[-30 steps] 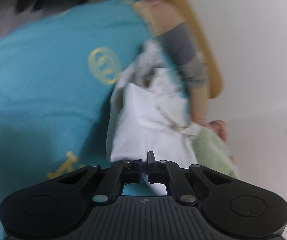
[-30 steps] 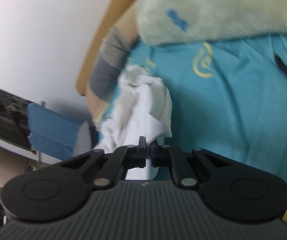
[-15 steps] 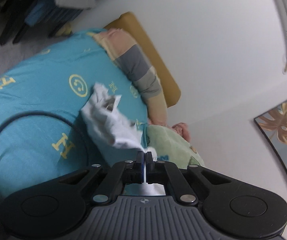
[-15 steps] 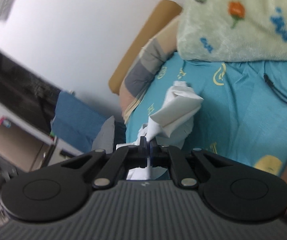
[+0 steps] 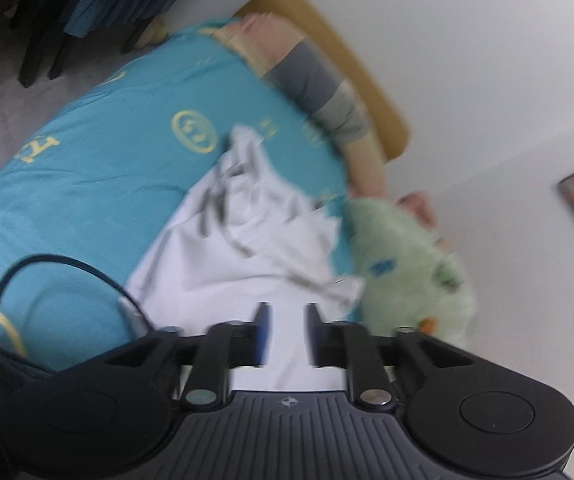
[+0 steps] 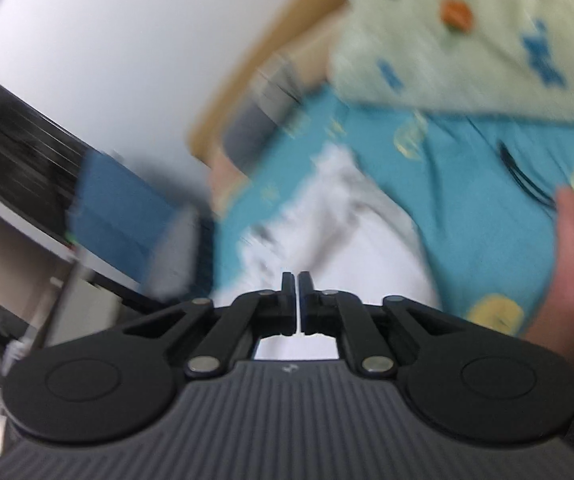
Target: Fold clothes
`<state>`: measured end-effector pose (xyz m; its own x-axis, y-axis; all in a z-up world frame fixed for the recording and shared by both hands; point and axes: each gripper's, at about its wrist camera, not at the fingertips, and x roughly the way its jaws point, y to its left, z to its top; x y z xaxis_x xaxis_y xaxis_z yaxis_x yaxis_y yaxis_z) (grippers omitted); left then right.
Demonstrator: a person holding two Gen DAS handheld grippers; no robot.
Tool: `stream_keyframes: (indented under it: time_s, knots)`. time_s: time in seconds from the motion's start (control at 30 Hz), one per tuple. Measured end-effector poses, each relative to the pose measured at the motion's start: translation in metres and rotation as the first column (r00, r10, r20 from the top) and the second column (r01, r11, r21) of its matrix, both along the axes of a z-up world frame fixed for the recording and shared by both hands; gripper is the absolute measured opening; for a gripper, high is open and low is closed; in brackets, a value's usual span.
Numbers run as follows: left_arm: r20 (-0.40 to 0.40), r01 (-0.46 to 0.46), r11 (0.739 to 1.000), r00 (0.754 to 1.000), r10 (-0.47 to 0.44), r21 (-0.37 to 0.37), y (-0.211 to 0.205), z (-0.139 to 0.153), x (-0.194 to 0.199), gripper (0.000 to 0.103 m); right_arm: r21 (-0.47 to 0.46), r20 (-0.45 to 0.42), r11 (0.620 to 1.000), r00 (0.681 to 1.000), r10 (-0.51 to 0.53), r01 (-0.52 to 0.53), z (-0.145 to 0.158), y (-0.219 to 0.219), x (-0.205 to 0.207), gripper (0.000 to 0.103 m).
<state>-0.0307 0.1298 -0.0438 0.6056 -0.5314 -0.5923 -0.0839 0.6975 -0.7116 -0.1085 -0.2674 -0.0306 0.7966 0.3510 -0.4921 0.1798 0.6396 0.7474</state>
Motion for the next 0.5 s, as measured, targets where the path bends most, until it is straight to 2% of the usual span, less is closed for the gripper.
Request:
stream_keyframes:
  time_s: [0.07,0.17,0.2,0.23,0.27,0.3,0.37,0.5]
  knots:
    - [-0.073,0.016,0.999,0.997,-0.013,0.041,0.003,-0.009,0.010,0.065,-0.007,-0.087,0.999,0.996,0.032,-0.033,-0.009,-0.001,0.010,0.007]
    - [-0.217,0.038,0.995,0.976,-0.017,0.093,0.008,-0.028,0.027,0.067,0.002,-0.206,0.997,0.975,0.081,-0.082,-0.021,-0.005,0.022,0.016]
    - [-0.258,0.053,0.992,0.966,-0.023,0.110,0.009,-0.034,0.031,0.070,0.006,-0.226,0.996,0.970,0.089,-0.090,-0.024,-0.005,0.026,0.035]
    - [-0.284,0.068,0.989,0.958,-0.028,0.132,0.007,-0.041,0.036,0.070,0.006,-0.234,0.995,0.968,0.094,-0.095,-0.027,-0.005,0.027,0.059]
    - [-0.309,0.083,0.984,0.950,-0.031,0.155,0.006,-0.047,0.041,0.070,-0.002,-0.241,0.995,0.966,0.098,-0.101,-0.028,-0.004,0.027,0.069]
    - [-0.332,0.098,0.981,0.943,-0.038,0.166,0.004,-0.051,0.045,0.070,-0.012,-0.244,0.995,0.965,0.094,-0.100,-0.030,-0.003,0.028,0.073]
    - [-0.362,0.120,0.975,0.931,-0.045,0.187,0.002,-0.058,0.053,0.070,-0.034,-0.249,0.995,0.965,0.086,-0.097,-0.033,-0.003,0.029,0.073]
    - [-0.358,0.141,0.963,0.932,-0.051,0.230,-0.001,-0.056,0.064,0.070,-0.032,-0.338,0.997,0.940,0.050,-0.064,-0.052,-0.005,0.037,0.073]
